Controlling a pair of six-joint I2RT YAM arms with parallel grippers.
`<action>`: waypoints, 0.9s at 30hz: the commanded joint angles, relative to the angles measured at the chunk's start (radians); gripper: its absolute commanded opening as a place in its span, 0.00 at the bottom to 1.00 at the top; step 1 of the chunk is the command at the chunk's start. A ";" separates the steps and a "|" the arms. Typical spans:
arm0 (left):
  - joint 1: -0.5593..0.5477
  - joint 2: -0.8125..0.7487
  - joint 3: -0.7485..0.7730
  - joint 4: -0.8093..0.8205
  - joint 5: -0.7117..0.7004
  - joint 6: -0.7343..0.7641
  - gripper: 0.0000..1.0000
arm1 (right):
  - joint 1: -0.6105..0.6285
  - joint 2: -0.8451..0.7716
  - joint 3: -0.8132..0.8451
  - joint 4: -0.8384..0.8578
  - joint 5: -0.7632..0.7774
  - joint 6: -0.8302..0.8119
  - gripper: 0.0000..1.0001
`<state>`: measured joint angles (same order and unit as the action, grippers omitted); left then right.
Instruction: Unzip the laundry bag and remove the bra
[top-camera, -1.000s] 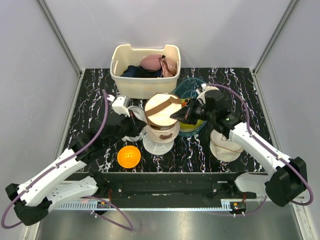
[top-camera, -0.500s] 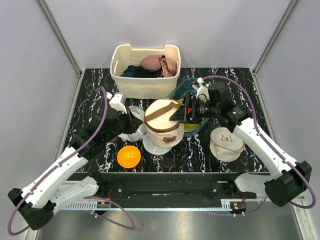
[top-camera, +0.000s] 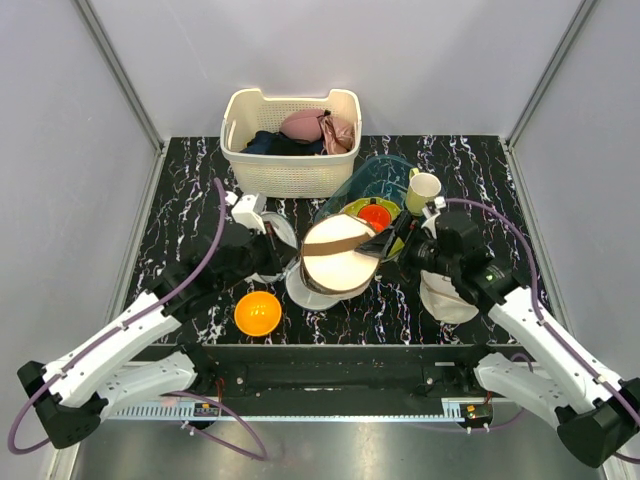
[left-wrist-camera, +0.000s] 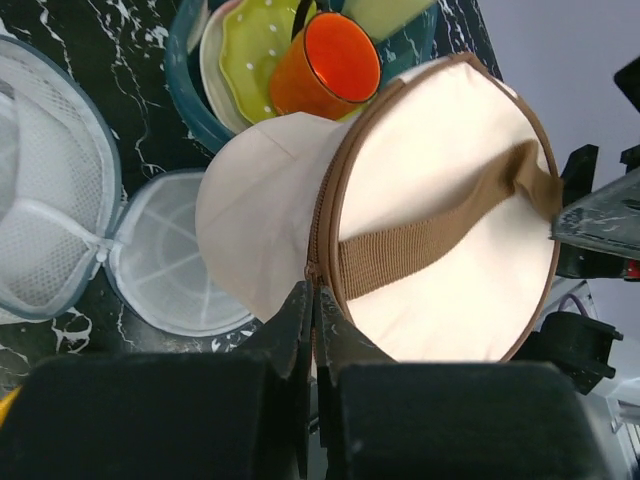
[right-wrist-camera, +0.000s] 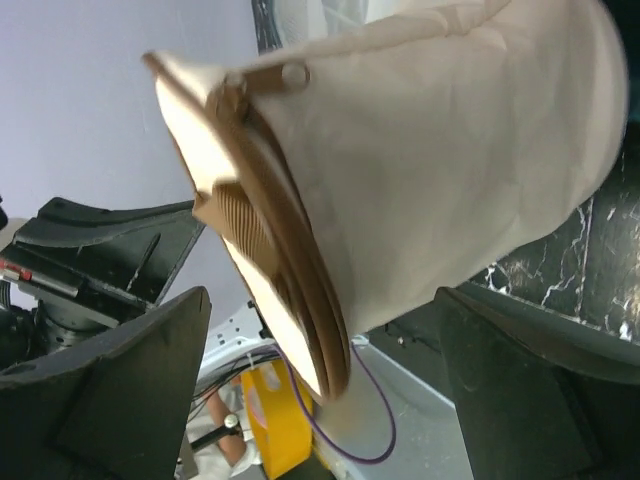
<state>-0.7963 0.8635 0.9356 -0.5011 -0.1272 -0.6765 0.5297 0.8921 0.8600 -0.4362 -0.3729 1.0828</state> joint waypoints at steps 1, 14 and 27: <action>-0.040 0.035 0.026 0.067 -0.051 -0.041 0.00 | 0.072 0.024 -0.001 0.088 0.106 0.146 1.00; -0.046 -0.026 0.042 0.003 -0.075 -0.028 0.00 | 0.173 0.274 0.131 0.134 0.187 -0.041 0.11; -0.044 -0.124 0.101 -0.140 -0.211 0.129 0.00 | 0.171 0.625 0.623 -0.289 -0.323 -0.812 0.00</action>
<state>-0.8371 0.7395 0.9684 -0.6403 -0.2634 -0.6331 0.7002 1.4765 1.4204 -0.5903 -0.5106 0.5575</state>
